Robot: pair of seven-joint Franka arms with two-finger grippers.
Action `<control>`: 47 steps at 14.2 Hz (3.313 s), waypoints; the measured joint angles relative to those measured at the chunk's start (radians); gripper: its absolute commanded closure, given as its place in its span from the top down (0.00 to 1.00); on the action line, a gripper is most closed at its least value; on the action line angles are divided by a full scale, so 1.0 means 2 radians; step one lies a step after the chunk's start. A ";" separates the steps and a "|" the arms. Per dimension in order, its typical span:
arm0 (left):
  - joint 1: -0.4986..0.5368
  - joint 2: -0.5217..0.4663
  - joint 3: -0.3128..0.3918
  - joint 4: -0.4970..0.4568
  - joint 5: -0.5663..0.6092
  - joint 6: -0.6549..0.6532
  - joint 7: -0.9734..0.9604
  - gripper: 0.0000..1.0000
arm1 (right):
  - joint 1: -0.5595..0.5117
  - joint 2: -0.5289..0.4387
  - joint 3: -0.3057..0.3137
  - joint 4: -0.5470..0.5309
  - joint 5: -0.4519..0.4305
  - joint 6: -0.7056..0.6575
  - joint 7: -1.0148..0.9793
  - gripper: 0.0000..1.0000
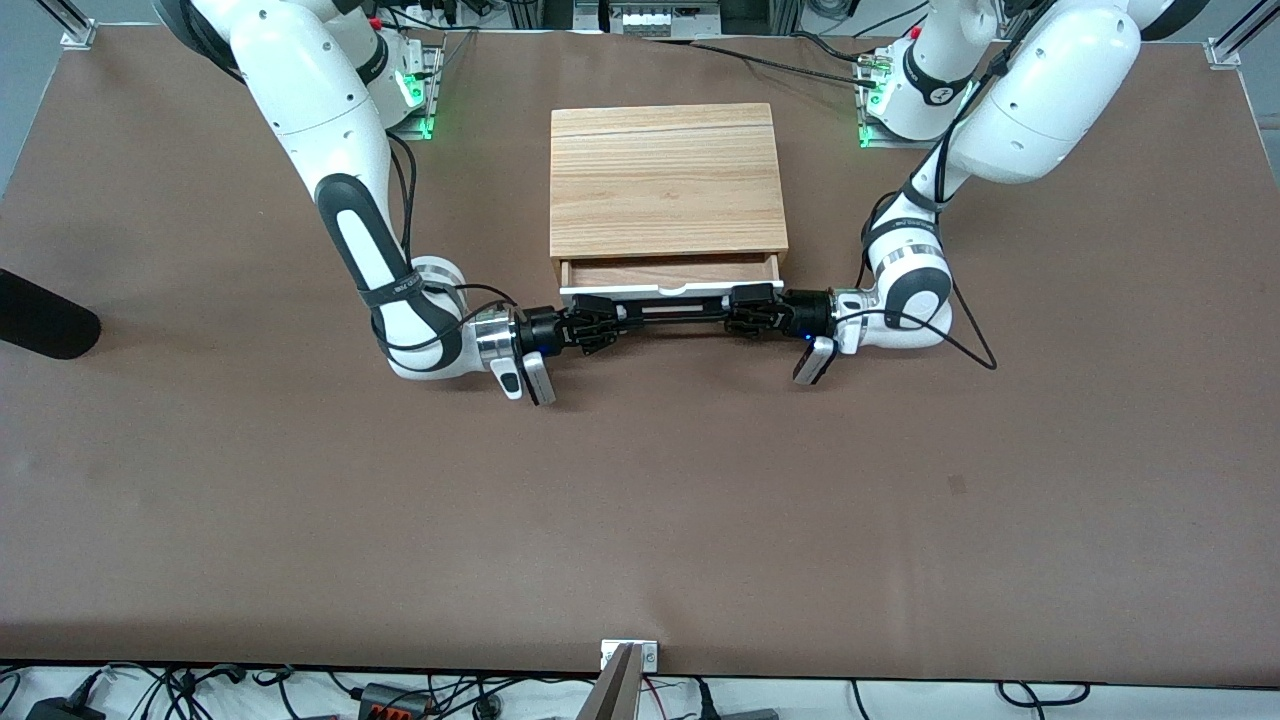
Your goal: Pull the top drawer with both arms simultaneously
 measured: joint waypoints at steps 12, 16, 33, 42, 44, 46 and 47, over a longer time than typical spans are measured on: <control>-0.001 0.036 0.010 0.070 0.006 0.001 -0.041 1.00 | 0.000 0.048 -0.014 0.090 -0.005 0.006 0.027 1.00; 0.000 0.037 0.013 0.070 0.005 0.001 -0.039 1.00 | -0.002 0.054 -0.024 0.094 -0.005 0.011 0.017 1.00; 0.046 -0.049 0.015 0.147 0.311 0.000 -0.415 1.00 | -0.005 0.023 -0.075 0.210 -0.142 0.009 0.214 1.00; 0.066 -0.089 0.015 0.307 0.646 -0.150 -0.614 1.00 | -0.008 -0.019 -0.170 0.265 -0.340 -0.078 0.430 1.00; 0.065 -0.092 0.014 0.352 0.721 -0.197 -0.627 1.00 | -0.007 -0.032 -0.196 0.265 -0.379 -0.117 0.458 1.00; 0.062 -0.093 0.011 0.397 0.793 -0.240 -0.637 1.00 | -0.006 -0.040 -0.220 0.267 -0.404 -0.146 0.484 1.00; 0.059 -0.095 0.010 0.418 0.823 -0.258 -0.641 1.00 | -0.006 -0.044 -0.231 0.269 -0.416 -0.156 0.503 1.00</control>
